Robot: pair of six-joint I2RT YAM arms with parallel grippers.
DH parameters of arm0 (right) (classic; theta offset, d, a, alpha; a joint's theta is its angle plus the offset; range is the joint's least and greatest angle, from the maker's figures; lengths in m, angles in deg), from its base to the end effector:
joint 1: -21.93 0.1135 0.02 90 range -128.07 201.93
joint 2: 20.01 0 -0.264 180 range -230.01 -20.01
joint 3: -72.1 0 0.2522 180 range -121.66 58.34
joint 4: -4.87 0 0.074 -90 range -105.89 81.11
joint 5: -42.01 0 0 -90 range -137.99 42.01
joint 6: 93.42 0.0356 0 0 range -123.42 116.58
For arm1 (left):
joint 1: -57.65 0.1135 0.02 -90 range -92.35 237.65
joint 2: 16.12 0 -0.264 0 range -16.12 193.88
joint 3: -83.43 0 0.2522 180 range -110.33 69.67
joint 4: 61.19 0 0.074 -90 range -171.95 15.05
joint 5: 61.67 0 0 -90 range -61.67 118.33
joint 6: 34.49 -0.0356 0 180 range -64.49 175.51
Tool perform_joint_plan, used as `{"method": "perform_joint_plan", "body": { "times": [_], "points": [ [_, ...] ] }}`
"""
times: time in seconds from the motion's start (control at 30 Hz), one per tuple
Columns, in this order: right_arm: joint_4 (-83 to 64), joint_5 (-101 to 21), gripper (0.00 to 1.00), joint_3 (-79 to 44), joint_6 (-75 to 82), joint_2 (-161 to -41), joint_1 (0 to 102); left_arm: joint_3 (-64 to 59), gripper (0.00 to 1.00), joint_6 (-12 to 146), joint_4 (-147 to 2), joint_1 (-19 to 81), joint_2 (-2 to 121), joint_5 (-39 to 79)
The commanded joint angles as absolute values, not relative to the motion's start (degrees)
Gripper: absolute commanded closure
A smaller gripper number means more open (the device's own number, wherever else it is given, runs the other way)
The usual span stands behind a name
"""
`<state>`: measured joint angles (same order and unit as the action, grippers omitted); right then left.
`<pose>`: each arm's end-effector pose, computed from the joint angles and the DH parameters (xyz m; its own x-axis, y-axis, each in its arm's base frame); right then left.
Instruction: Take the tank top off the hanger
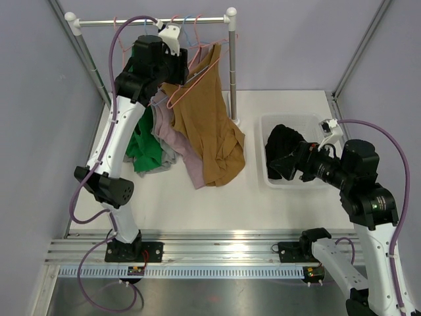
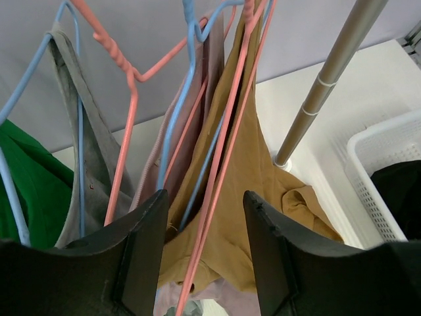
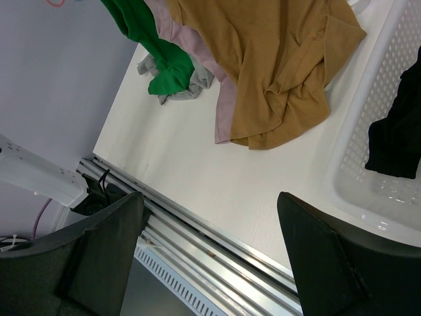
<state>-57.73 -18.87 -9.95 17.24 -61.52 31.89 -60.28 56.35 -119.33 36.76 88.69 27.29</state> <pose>0.1067 0.0363 0.4129 -0.5562 0.2153 -0.8027 -0.4265 0.7550 0.4980 0.3615 -0.1387 0.4910 -0.3133 0.1039 -0.9440 0.3680 0.9296 -0.0198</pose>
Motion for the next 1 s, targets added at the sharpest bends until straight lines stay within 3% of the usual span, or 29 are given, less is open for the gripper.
{"method": "perform_joint_plan", "body": {
  "times": [0.0,0.77,0.97],
  "points": [
    [-57.6,-16.4,0.11,-12.3,17.8,-61.1,31.8,-63.1,0.48,54.5,-118.4,37.8,89.6,28.1],
    [-56.1,-15.4,0.12,-11.5,18.1,-62.8,31.8,-62.6,0.44,52.2,-118.8,37.7,86.4,28.9],
    [-56.3,-15.3,0.12,-12.0,18.1,-62.7,31.7,-63.6,0.49,52.4,-118.6,38.1,89.3,28.7]
  ]
}}
